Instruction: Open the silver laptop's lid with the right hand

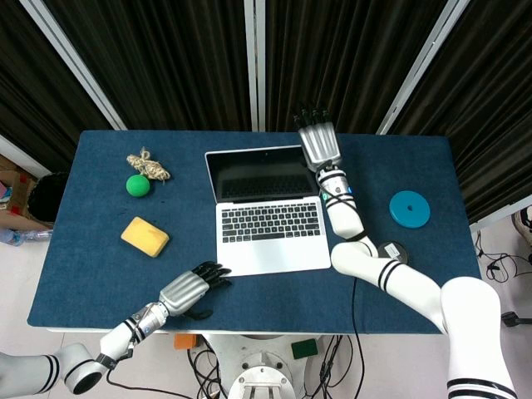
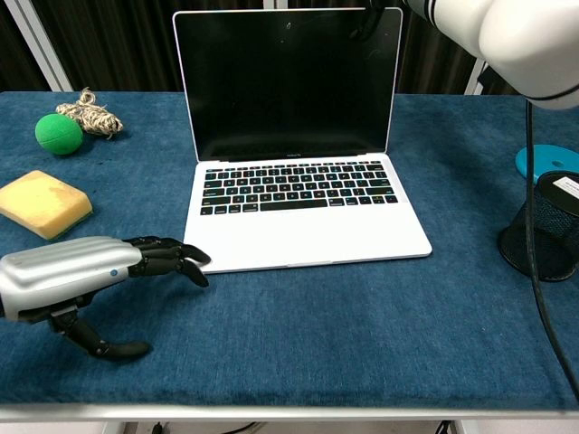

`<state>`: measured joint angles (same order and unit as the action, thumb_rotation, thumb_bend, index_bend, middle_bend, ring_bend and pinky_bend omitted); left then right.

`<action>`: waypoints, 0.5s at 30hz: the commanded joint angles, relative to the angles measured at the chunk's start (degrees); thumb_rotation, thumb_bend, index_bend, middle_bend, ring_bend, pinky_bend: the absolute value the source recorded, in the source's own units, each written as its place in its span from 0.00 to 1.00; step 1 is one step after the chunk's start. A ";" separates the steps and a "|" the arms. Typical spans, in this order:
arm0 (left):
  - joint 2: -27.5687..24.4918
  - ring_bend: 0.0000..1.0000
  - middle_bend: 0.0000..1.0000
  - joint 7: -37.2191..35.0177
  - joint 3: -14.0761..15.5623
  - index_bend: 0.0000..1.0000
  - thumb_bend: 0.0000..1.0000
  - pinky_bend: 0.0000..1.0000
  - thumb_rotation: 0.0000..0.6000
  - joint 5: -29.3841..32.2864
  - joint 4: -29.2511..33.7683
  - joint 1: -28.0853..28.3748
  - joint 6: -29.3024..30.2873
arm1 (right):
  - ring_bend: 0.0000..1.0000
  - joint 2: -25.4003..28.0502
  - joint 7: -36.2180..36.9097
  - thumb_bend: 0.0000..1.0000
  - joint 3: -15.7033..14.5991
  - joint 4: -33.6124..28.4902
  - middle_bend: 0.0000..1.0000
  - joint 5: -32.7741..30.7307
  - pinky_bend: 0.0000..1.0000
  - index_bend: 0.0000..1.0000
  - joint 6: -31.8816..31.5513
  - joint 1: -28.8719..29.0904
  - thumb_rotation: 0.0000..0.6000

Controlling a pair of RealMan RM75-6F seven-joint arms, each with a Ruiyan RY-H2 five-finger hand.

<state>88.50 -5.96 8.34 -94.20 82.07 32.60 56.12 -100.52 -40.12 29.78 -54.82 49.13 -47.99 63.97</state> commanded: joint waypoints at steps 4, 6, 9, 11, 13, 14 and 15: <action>-1.00 0.00 0.08 1.62 -0.52 0.18 0.17 0.03 1.00 -0.03 1.26 -0.42 1.71 | 0.00 5.87 5.00 0.23 -3.14 -11.21 0.00 4.93 0.00 0.00 -2.90 -3.75 1.00; -1.90 0.00 0.08 2.54 -0.82 0.18 0.17 0.03 1.00 0.02 2.10 -1.04 3.25 | 0.00 9.49 6.09 0.23 -4.72 -17.74 0.00 7.39 0.00 0.00 -5.01 -6.40 1.00; -4.58 0.00 0.08 4.25 -1.40 0.18 0.17 0.03 1.00 0.37 4.19 -2.64 6.80 | 0.00 17.20 7.32 0.22 -7.73 -30.15 0.00 11.66 0.00 0.00 -9.63 -12.06 1.00; -6.53 0.00 0.08 5.22 -1.81 0.18 0.17 0.03 1.00 0.94 5.37 -3.78 8.94 | 0.00 21.60 7.36 0.23 -9.48 -36.10 0.00 13.70 0.00 0.00 -12.44 -15.37 1.00; -9.00 0.00 0.08 6.09 -2.54 0.18 0.17 0.03 1.00 2.40 6.51 -5.42 11.57 | 0.00 26.41 7.34 0.23 -11.73 -41.97 0.00 16.23 0.00 0.00 -16.10 -19.40 1.00; -10.13 0.00 0.08 6.30 -2.86 0.18 0.17 0.03 1.00 3.24 6.89 -6.18 12.61 | 0.00 28.37 7.42 0.23 -12.82 -44.16 0.00 17.36 0.00 0.00 -17.78 -21.25 1.00; -11.36 0.00 0.08 6.42 -3.15 0.18 0.17 0.03 1.00 4.21 7.25 -6.97 13.55 | 0.00 30.27 7.65 0.23 -13.99 -46.17 0.00 18.56 0.00 0.00 -19.47 -23.18 1.00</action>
<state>79.50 -0.48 6.09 -91.86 88.01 27.48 67.61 -79.71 -33.95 21.15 -90.81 61.51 -59.81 49.33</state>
